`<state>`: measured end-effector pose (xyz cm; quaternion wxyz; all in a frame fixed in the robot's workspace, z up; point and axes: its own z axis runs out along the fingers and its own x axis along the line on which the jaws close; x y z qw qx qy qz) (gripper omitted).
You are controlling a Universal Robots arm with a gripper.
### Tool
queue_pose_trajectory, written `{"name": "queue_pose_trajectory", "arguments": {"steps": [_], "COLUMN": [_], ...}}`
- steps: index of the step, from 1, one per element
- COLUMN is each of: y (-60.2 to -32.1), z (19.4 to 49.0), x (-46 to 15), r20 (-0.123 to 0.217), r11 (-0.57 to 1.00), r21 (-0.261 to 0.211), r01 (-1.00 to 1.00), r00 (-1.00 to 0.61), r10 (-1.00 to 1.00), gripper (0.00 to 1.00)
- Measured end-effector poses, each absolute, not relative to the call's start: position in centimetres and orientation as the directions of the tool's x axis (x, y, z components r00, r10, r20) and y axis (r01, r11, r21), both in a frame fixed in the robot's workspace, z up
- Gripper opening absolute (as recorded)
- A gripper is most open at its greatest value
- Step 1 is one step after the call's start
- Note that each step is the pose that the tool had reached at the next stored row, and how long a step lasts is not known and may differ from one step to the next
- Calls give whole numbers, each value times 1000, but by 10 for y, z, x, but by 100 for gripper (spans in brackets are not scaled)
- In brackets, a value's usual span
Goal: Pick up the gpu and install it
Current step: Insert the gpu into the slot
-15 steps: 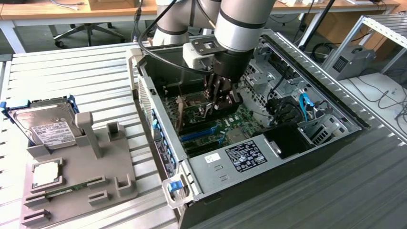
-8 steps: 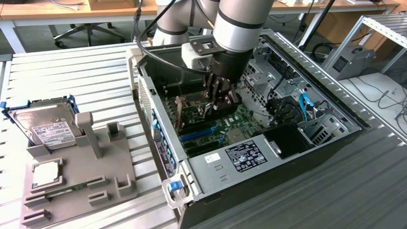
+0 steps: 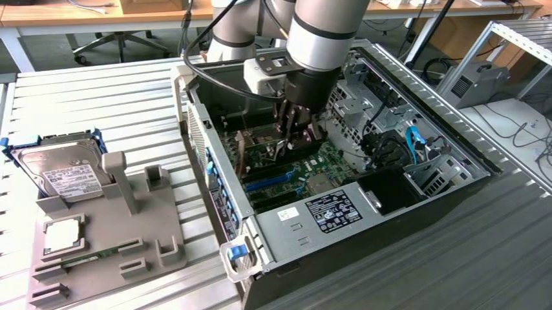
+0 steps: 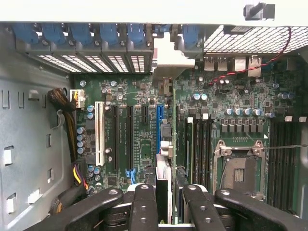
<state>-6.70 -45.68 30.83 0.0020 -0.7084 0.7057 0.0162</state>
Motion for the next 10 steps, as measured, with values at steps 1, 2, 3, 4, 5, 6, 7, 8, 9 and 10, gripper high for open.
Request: {"name": "queue_pose_trajectory", "arguments": {"steps": [1,2,3,4,5,6,7,8,9,10], "y": [-457,-457,-457,-457,-457,-457,-457,-457,-457,-457], "z": [308,308,308,308,308,307,305,304,303,302], "x": [-68,-69,-70,-71,-71,-71,-71,-72,-72,-73], "r20": [-26,-26,-26,-26,-26,-26,-26,-26,-25,-24], "r11": [-4,-4,-4,-4,-4,-4,-4,-4,-4,-4], "r21": [20,20,20,20,20,20,20,20,20,20], "r01": [-1000,-1000,-1000,-1000,-1000,-1000,-1000,-1000,-1000,-1000], "r00": [4,3,4,4,4,4,4,3,4,4], "r10": [-1000,-1000,-1000,-1000,-1000,-1000,-1000,-1000,-1000,-1000], "gripper": [26,26,26,26,26,26,26,26,26,26]}}
